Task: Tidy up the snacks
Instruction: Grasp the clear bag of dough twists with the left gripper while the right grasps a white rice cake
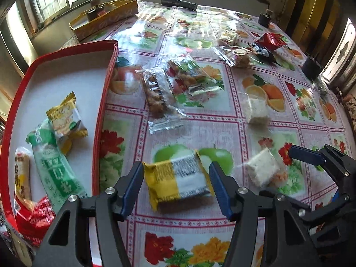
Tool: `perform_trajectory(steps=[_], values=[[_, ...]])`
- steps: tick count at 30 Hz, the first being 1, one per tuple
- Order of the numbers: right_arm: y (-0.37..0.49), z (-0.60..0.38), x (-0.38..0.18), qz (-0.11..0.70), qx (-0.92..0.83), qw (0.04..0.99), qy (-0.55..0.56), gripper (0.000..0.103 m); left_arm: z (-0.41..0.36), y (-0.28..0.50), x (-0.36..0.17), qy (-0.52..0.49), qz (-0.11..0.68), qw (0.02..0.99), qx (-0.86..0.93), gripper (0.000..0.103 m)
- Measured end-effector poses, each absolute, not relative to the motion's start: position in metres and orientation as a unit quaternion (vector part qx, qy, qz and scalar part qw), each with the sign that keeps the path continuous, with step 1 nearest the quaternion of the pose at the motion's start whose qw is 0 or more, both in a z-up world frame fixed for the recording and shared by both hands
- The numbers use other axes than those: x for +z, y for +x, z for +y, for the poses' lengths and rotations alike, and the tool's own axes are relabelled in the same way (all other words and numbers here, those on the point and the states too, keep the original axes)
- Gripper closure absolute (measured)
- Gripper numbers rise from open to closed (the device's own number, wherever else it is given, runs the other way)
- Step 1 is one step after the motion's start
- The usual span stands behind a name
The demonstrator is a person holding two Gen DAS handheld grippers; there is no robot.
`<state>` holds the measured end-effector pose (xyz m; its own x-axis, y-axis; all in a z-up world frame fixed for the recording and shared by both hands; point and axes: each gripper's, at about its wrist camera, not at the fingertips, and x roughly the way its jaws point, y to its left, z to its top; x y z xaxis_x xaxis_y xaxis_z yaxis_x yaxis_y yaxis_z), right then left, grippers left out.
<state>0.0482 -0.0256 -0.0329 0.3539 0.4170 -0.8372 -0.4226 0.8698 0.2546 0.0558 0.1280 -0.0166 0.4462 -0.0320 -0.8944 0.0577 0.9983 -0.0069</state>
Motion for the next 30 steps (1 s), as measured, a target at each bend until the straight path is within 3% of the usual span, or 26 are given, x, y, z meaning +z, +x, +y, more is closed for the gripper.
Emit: perform_trajectory(steps=[8, 14, 22, 25, 26, 30], values=[[0.059, -0.006, -0.035, 0.491, 0.313, 0.812, -0.038, 0.013, 0.138, 0.076, -0.022, -0.001, 0.535, 0.844, -0.038, 0.039], [0.103, -0.044, -0.034, 0.494, 0.216, 0.84, 0.055, 0.013, 0.151, 0.105, -0.01, -0.04, 0.511, 0.859, 0.012, 0.039], [0.119, -0.011, -0.038, 0.476, 0.183, 0.86, 0.008, 0.014, 0.146, 0.149, -0.02, -0.028, 0.508, 0.859, 0.064, 0.039], [0.122, -0.007, -0.041, 0.472, 0.175, 0.864, -0.009, 0.027, 0.139, 0.157, -0.026, -0.014, 0.512, 0.856, 0.066, 0.04], [0.125, -0.007, -0.042, 0.47, 0.167, 0.867, -0.019, 0.036, 0.137, 0.156, -0.027, -0.009, 0.512, 0.857, 0.063, 0.042], [0.127, -0.013, -0.041, 0.464, 0.155, 0.871, -0.049, 0.056, 0.123, 0.153, -0.033, 0.026, 0.51, 0.859, 0.048, 0.07]])
